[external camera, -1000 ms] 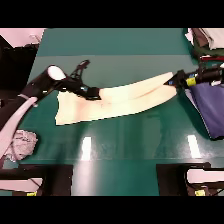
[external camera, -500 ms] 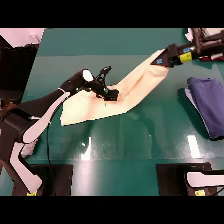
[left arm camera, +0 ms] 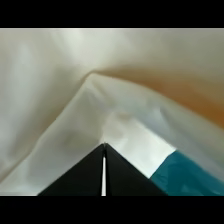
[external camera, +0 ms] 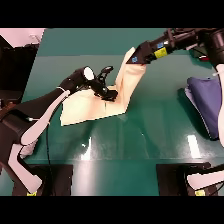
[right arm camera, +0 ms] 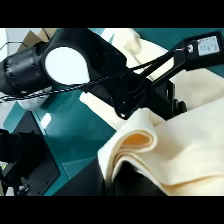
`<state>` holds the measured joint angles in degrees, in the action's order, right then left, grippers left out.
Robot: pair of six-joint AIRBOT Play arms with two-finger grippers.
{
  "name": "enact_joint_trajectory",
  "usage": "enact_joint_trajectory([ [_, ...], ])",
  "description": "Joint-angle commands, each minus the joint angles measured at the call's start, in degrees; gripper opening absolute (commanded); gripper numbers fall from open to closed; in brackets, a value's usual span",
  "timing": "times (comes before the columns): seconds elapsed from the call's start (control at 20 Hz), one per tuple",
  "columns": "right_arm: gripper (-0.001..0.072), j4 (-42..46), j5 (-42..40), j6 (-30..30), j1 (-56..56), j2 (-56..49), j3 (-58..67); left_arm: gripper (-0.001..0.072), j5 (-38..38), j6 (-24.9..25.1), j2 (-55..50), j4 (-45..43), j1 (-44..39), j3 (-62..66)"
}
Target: Fold the shirts.
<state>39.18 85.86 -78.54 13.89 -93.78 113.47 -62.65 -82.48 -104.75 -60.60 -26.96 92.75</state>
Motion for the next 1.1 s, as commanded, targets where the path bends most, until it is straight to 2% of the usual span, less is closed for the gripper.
enact_joint_trajectory([
  [0.0,0.0016,-0.1,-2.1,-0.1,4.2,-2.6,2.8,0.0024,-7.5,0.4,6.8,-12.0,3.6,0.2],
  [0.25,0.0016,-0.1,-8.5,0.7,10.9,-6.8,3.0,0.0024,-16.6,0.8,21.5,-17.1,16.5,0.2],
  [0.55,0.0032,-0.4,-19.4,7.6,21.6,-16.2,3.0,0.0025,-17.8,1.9,34.1,-17.4,26.6,0.2],
  [0.6,0.0144,-1.3,-22.2,10.3,23.8,-17.9,3.0,0.0025,-17.9,1.9,34.8,-17.4,27.0,0.2],
  [0.65,0.0303,-3.4,-24.7,13.0,25.9,-19.3,3.1,0.0024,-17.9,1.9,35.1,-17.4,27.0,0.2],
  [0.75,0.0573,-7.7,-29.2,18.9,29.8,-21.4,3.9,0.0024,-17.9,1.9,35.0,-17.3,27.0,0.2],
  [0.8,0.0618,-7.4,-29.8,19.8,30.8,-21.6,4.5,0.0025,-17.9,1.9,35.0,-17.2,27.0,0.2],
  [0.85,0.0616,-6.0,-29.6,20.0,31.0,-21.0,4.7,0.0025,-17.9,1.9,35.0,-17.3,27.0,0.2],
  [0.9,0.0611,-3.7,-28.5,19.0,30.2,-19.5,3.7,0.0025,-18.0,1.9,35.0,-17.4,27.0,0.2],
  [0.95,0.0564,-0.4,-25.9,16.4,28.6,-17.3,1.6,0.0025,-18.1,1.9,35.0,-17.4,27.0,0.2],
  [1.05,0.0561,5.7,-18.8,14.2,24.4,-12.9,-4.1,0.0025,-18.8,1.9,35.0,-17.4,27.0,0.2],
])
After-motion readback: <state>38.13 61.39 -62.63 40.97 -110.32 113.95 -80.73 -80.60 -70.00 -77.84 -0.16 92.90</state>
